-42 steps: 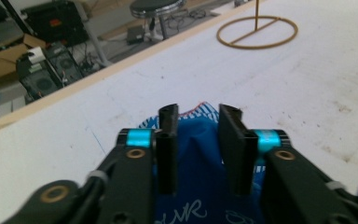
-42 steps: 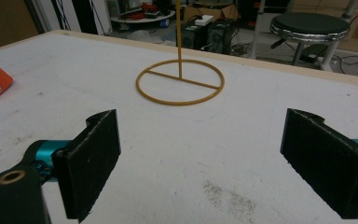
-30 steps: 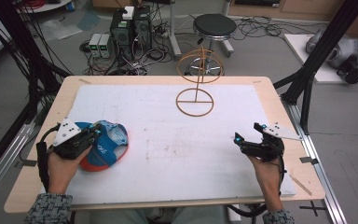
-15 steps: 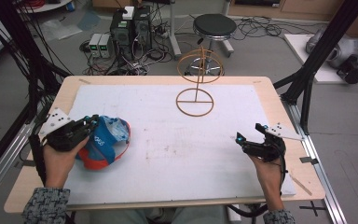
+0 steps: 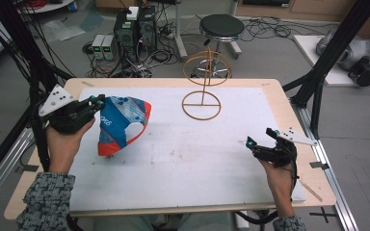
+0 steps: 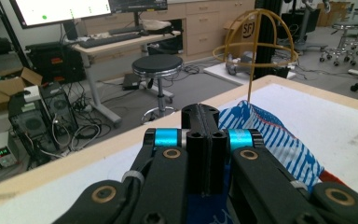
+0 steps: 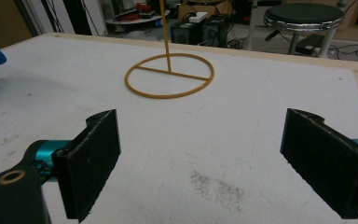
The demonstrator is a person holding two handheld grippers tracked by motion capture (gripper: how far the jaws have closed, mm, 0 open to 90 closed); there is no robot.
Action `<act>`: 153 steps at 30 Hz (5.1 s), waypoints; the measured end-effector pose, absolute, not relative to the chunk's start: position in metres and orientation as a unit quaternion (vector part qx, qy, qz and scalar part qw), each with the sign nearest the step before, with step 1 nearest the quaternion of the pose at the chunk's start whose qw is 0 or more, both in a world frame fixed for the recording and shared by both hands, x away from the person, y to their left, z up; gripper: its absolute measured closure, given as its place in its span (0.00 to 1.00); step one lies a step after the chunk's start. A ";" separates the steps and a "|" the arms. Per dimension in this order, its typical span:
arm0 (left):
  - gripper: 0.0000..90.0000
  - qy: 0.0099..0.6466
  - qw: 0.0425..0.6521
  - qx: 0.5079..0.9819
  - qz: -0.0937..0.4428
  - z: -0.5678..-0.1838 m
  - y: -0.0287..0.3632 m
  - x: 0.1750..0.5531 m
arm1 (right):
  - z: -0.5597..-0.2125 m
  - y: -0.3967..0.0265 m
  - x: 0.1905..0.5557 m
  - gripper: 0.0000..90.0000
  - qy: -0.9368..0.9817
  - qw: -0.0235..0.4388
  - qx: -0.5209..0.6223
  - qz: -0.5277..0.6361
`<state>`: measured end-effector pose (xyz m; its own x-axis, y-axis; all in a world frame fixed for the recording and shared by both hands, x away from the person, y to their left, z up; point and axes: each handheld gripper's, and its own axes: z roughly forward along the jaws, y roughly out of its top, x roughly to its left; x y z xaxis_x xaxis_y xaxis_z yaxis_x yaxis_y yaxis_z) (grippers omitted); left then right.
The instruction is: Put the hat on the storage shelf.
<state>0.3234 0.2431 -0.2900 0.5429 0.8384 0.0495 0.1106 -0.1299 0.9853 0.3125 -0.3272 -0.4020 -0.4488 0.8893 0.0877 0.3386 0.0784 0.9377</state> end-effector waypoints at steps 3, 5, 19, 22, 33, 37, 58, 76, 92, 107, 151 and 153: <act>1.00 0.346 0.554 0.674 0.344 -0.272 0.235 0.334 | -0.402 -0.328 0.312 0.12 0.684 0.270 0.450 0.507; 1.00 0.345 0.553 0.673 0.350 -0.263 0.233 0.340 | -0.402 -0.329 0.311 0.12 0.682 0.271 0.449 0.509; 1.00 0.351 0.556 0.650 0.380 -0.212 0.222 0.379 | -0.404 -0.334 0.308 0.12 0.677 0.271 0.446 0.519; 1.00 0.353 0.560 0.647 0.379 -0.204 0.218 0.389 | -0.404 -0.335 0.307 0.12 0.676 0.272 0.446 0.520; 1.00 0.367 0.578 0.623 0.378 -0.187 0.194 0.420 | -0.404 -0.332 0.308 0.12 0.679 0.271 0.439 0.522; 1.00 0.367 0.582 0.619 0.379 -0.182 0.183 0.430 | -0.404 -0.331 0.308 0.12 0.681 0.273 0.435 0.522; 1.00 0.353 0.596 0.618 0.371 -0.174 0.141 0.467 | -0.401 -0.336 0.301 0.12 0.672 0.266 0.428 0.542; 1.00 0.338 0.602 0.634 0.349 -0.172 0.095 0.494 | -0.401 -0.330 0.298 0.12 0.681 0.264 0.416 0.541; 1.00 0.317 0.594 0.657 0.339 -0.171 0.049 0.507 | -0.399 -0.340 0.296 0.12 0.675 0.261 0.422 0.546; 1.00 0.297 0.577 0.686 0.330 -0.189 0.010 0.511 | -0.399 -0.341 0.296 0.12 0.675 0.260 0.422 0.546; 0.99 0.230 0.503 0.768 0.322 -0.226 -0.056 0.513 | -0.401 -0.342 0.298 0.12 0.678 0.254 0.423 0.545; 0.99 0.225 0.505 0.767 0.324 -0.225 -0.058 0.511 | -0.401 -0.342 0.298 0.12 0.678 0.252 0.423 0.545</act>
<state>0.5114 -0.0580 -0.2251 0.6879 0.6737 0.2701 0.0179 -0.3878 0.9216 0.2984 -0.3417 -0.4014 -0.5147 0.8489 0.1202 0.2997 0.0468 0.9529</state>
